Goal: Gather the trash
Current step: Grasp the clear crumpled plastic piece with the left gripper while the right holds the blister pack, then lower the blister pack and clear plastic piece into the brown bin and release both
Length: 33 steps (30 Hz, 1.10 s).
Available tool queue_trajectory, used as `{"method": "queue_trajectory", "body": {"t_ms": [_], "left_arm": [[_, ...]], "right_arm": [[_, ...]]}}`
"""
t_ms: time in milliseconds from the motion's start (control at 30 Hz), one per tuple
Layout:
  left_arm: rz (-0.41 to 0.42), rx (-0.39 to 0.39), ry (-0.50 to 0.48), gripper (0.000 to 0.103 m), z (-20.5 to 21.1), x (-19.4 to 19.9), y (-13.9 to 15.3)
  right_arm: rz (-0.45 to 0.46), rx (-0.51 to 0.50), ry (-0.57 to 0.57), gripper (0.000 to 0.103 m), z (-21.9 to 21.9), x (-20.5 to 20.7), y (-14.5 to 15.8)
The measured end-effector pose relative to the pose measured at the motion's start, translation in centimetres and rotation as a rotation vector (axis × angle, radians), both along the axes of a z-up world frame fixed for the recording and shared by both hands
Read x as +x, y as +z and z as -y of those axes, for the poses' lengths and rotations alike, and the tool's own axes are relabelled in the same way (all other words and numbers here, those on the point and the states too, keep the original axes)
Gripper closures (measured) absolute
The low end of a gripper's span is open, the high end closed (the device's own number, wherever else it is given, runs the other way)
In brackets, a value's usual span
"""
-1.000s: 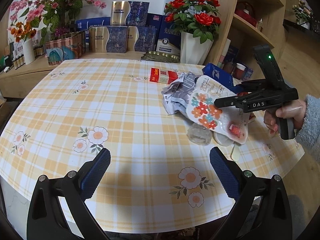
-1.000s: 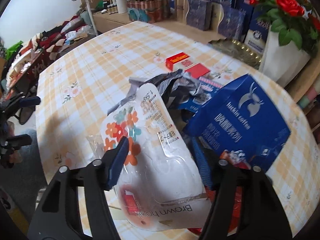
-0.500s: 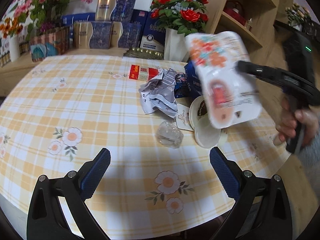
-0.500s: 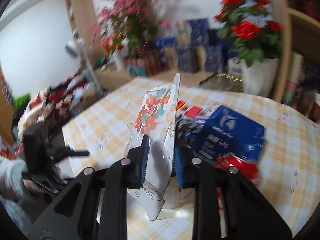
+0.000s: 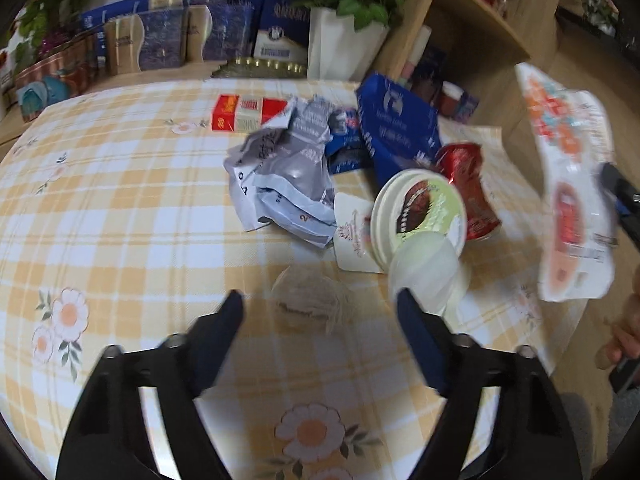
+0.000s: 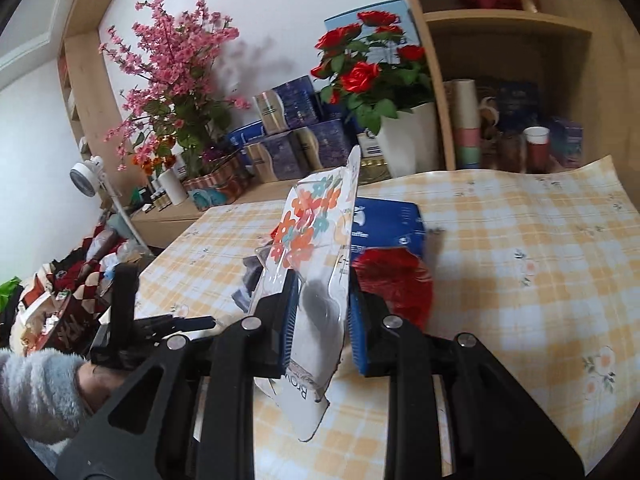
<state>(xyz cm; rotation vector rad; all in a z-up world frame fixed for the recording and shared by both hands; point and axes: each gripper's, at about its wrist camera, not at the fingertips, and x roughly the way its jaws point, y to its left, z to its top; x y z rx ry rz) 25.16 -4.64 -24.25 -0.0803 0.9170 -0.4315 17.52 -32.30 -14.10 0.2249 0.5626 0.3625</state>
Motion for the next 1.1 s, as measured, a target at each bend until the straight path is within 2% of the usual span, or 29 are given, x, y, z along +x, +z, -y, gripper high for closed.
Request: {"method": "queue_trajectory", "body": {"t_ms": [100,167,267,367,633,1100], "left_arm": [[-0.03,-0.005,0.016,0.039,0.4,1.0,-0.5],[-0.047,0.001,0.026,0.052,0.5,1.4,-0.9],[-0.058,0.026,0.035,0.065,0.6,1.4,-1.3],[-0.041,0.063,0.019,0.07,0.8,0.7,-0.9],[-0.034,0.017,0.025,0.071,-1.1,-3.0,0.8],[0.039,-0.027,-0.001,0.071,-3.2,-13.2,5.0]], "right_arm": [[0.009,0.004,-0.016,0.077,0.6,-1.0,0.2],[0.012,0.006,-0.019,0.077,0.9,-1.5,0.2],[0.011,0.007,-0.026,0.077,1.1,-2.2,0.1],[0.001,0.008,-0.034,0.077,1.2,-2.5,-0.1],[-0.009,0.005,-0.032,0.077,0.5,-4.0,0.0],[-0.046,-0.025,-0.002,0.077,-2.2,-9.0,-0.3]]}}
